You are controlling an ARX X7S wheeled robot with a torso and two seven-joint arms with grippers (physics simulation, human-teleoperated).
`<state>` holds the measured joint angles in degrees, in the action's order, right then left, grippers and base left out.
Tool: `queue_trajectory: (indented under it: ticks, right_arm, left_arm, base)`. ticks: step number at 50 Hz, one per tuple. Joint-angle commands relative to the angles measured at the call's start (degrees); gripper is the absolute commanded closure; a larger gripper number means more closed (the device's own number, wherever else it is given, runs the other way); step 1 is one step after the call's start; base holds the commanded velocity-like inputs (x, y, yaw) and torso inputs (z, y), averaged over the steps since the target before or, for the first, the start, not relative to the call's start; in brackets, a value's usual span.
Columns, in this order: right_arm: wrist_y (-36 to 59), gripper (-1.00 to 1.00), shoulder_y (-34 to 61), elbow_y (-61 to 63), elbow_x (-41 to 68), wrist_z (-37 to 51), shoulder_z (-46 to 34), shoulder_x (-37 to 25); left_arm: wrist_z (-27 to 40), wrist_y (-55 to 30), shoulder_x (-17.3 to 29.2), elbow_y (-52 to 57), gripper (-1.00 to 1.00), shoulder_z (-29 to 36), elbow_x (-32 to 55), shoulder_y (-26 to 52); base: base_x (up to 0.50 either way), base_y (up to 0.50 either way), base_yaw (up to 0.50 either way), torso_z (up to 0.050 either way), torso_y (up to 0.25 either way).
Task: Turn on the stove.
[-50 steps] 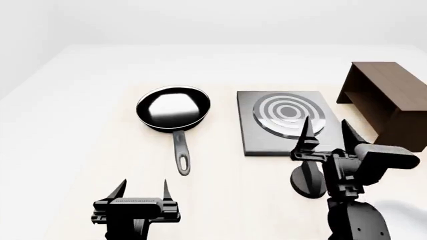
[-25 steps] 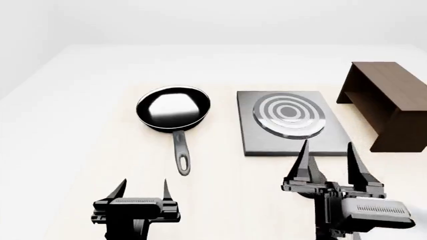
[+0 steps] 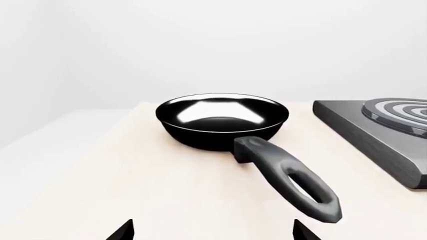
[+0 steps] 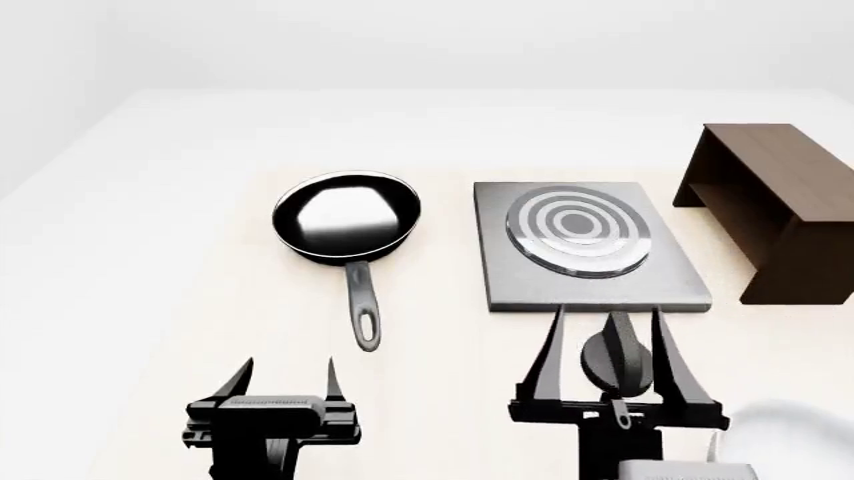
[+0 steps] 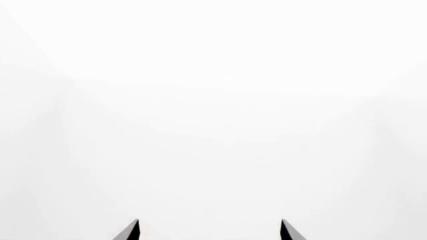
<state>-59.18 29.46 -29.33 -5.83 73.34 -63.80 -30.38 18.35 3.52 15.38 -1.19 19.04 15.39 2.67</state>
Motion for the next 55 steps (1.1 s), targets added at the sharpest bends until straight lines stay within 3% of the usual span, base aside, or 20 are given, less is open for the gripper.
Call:
queue_trajectory:
  ticks: [1, 31, 33, 36, 55]
  right_arm:
    - [-0.81, -1.00, 2.79, 1.93, -0.94, 16.61, -14.14, -4.56]
    - [-0.80, -1.00, 2.84, 2.85, -2.81, 16.56, -16.25, -3.71]
    - [-0.81, -1.00, 4.32, 8.57, 3.29, 16.51, -20.41, -5.21]
    - [-0.81, -1.00, 4.36, 11.15, 5.02, 16.28, -19.93, -6.47]
    - [-0.80, -1.00, 5.05, 10.40, 3.68, 16.28, -20.15, -6.93]
  left_arm:
    - [0.22, -0.48, 0.13, 0.14, -1.00, 0.11, 0.54, 0.06]
    - [1.00, -2.90, 0.67, 0.76, -1.00, 0.65, 1.63, 0.33]
    - [0.98, -2.56, 0.66, 0.68, -1.00, 0.66, 1.59, 0.31]
    - [0.93, -1.90, 0.65, 0.51, -1.00, 0.71, 1.44, 0.29]
    - [1.16, -0.26, 0.63, 0.07, -1.00, 0.79, 1.43, 0.27]
  base:
    - [0.00, 0.00, 0.00, 0.000, 0.000]
    - [0.00, 0.00, 0.00, 0.000, 0.000]
    - [0.00, 0.00, 0.00, 0.000, 0.000]
    - [0.00, 0.00, 0.00, 0.000, 0.000]
    - [0.00, 0.00, 0.00, 0.000, 0.000]
